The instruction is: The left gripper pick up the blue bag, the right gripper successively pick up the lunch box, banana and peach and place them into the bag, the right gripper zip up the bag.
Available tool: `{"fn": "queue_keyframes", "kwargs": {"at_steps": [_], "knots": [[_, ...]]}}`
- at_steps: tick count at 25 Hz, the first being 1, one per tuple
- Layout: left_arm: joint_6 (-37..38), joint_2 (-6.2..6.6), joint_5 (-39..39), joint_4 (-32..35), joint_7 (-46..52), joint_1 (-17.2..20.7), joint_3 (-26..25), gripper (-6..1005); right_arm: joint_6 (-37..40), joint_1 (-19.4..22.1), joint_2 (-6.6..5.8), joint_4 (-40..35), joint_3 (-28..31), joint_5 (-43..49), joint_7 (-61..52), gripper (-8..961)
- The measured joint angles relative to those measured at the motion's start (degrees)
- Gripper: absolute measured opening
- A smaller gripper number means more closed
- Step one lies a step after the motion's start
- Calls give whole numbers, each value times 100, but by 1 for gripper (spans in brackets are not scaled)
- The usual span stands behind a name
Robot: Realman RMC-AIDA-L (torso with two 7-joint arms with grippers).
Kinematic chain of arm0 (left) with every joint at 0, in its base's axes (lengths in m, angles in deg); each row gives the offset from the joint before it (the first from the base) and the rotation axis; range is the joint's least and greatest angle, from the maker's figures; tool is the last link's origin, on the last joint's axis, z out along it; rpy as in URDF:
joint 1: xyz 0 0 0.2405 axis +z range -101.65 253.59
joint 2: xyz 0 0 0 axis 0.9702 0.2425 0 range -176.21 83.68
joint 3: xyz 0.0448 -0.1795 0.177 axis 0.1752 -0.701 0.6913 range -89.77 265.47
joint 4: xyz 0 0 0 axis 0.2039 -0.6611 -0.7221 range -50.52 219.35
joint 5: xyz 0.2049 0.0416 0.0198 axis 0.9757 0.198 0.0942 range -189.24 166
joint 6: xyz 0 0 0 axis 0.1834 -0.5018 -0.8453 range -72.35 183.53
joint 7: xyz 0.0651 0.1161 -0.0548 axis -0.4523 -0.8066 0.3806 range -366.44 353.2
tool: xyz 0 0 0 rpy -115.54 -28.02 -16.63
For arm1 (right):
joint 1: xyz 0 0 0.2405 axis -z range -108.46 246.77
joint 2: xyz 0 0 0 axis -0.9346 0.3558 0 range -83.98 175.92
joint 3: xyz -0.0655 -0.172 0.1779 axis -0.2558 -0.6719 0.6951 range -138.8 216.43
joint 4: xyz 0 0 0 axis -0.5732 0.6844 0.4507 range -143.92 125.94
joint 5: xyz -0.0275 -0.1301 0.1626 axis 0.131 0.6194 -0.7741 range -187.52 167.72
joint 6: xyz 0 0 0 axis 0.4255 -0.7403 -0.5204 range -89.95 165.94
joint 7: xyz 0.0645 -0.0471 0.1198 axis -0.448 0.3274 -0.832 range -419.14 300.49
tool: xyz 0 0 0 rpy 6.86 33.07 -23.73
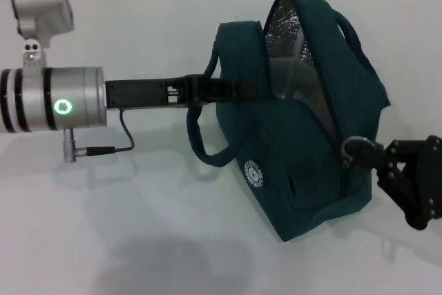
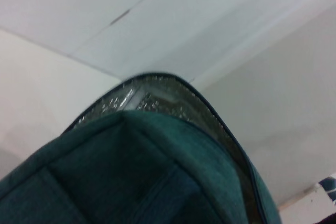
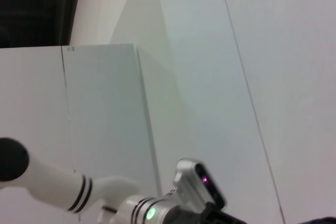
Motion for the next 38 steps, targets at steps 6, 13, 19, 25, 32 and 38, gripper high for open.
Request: {"fn": "queue_keyframes", "kwargs": {"at_steps": [6, 13, 19, 25, 32, 38], "knots": [[99, 1, -428, 0, -607, 226, 8, 254, 36, -59, 17, 39, 3, -117, 31, 6], [781, 9, -1059, 9, -1586, 618, 0, 588, 90, -252, 34, 70, -19, -450, 17, 6], [1224, 6, -1157, -1, -2332, 930, 5, 672, 115, -752, 42, 401, -11, -866, -51, 6], [1301, 6, -1158, -326, -2832, 1103, 32, 693, -201, -1178, 41, 506, -18, -929, -381, 6], [1137, 0, -1168, -664, -3395, 1251, 9, 681, -400, -1623, 41, 548, -35, -904, -544, 6], [855, -25, -1166, -881, -3827, 1344, 22, 671, -586, -1927, 41, 642, -11, -934, -557, 5]]}}
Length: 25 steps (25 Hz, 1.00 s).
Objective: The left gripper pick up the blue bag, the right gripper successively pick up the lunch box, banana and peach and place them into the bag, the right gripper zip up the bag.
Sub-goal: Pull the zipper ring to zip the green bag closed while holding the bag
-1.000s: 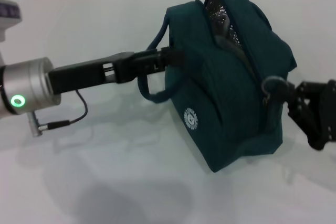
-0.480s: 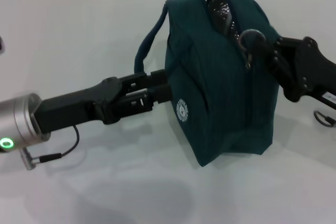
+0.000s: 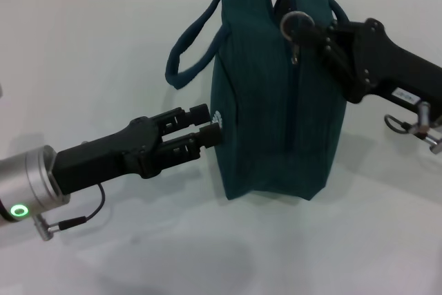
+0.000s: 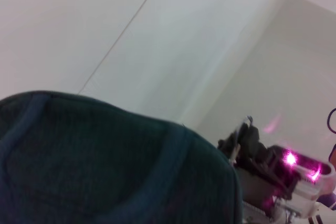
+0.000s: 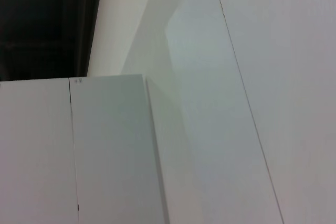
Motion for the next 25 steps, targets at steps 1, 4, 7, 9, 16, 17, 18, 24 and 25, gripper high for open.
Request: {"fn": "queue_keyframes", "kwargs": {"at_steps": [1, 4, 7, 9, 16, 17, 18, 24, 25], "knots": [[-31, 0, -4, -46, -66, -9, -6, 670, -39, -51, 0, 17, 4, -1, -3, 5], [-222, -9, -57, -90, -207, -29, -14, 664, -125, -201, 0, 91, -17, -3, -4, 5], [-452, -21, -215, -95, -374, -37, -12, 659, -181, -272, 0, 143, -20, -5, -2, 5], [-523, -25, -341, -118, -489, -40, -3, 656, -230, -284, 0, 144, -20, -5, 13, 5], [-559, -36, -468, -285, -608, -277, 20, 644, -368, -349, 0, 106, -17, -7, 38, 5], [-557, -37, -468, -312, -609, -324, 20, 642, -387, -359, 0, 106, -18, -2, 39, 5], [-556, -37, -465, -339, -609, -376, 19, 641, -404, -363, 0, 106, -20, 6, 40, 6], [-567, -37, -467, -470, -590, -597, 27, 631, -442, -375, 0, 100, -25, 15, 51, 6], [-576, -37, -480, -471, -584, -608, 25, 629, -455, -382, 0, 99, -25, 15, 51, 6]]}}
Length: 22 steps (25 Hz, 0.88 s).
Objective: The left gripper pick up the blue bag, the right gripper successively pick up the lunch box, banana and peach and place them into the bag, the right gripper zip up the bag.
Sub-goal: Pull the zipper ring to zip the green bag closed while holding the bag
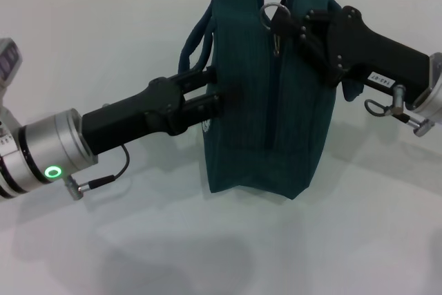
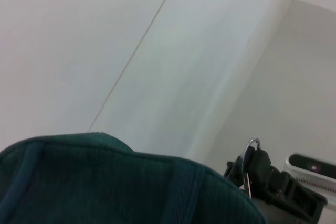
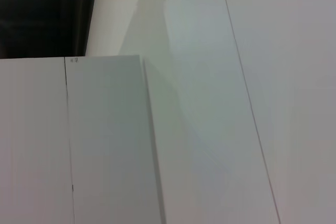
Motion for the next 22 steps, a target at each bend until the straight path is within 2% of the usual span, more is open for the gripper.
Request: {"fn": "queue_keyframes", "kwargs": {"at_steps": [7, 18, 22], "knots": [[31, -7, -245, -121, -211, -103, 9, 617, -106, -15, 0, -1, 0, 5, 16, 6], [-75, 1, -219, -218, -326, -327, 170, 365, -129, -35, 0, -1, 0, 4, 19, 6], [-77, 8, -220, -222, -327, -371, 169, 208, -130, -34, 0, -1, 0, -11, 19, 6]]}}
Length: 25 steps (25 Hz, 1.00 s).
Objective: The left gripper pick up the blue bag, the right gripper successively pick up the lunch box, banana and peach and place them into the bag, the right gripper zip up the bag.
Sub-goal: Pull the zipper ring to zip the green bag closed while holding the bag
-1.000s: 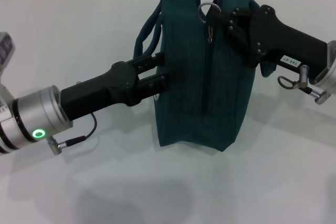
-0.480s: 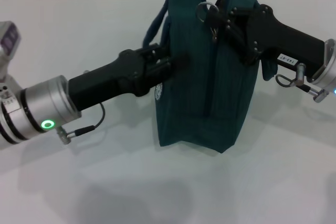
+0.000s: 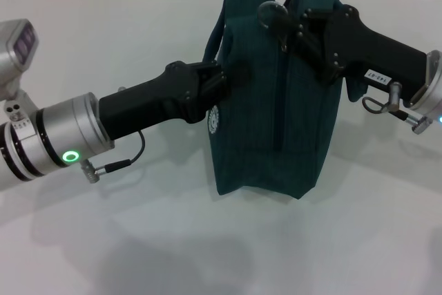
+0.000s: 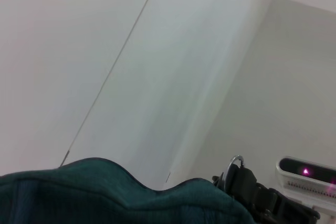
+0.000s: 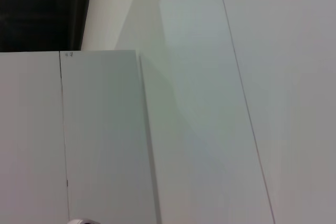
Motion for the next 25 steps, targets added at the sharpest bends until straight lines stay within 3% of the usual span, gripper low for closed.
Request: {"fn": "queue_keyframes", "kwargs": {"at_steps": [2, 7, 25], "knots": [[0, 4, 15, 9, 0, -4, 2, 129, 0, 1, 0, 0, 1, -4, 0, 6], [4, 17, 40, 44, 16, -8, 135, 57, 105, 53, 0, 0, 75, -47, -5, 6], [287, 56, 128, 131, 42, 2, 592, 73, 222, 201, 0, -9, 79, -373, -41, 6]]}}
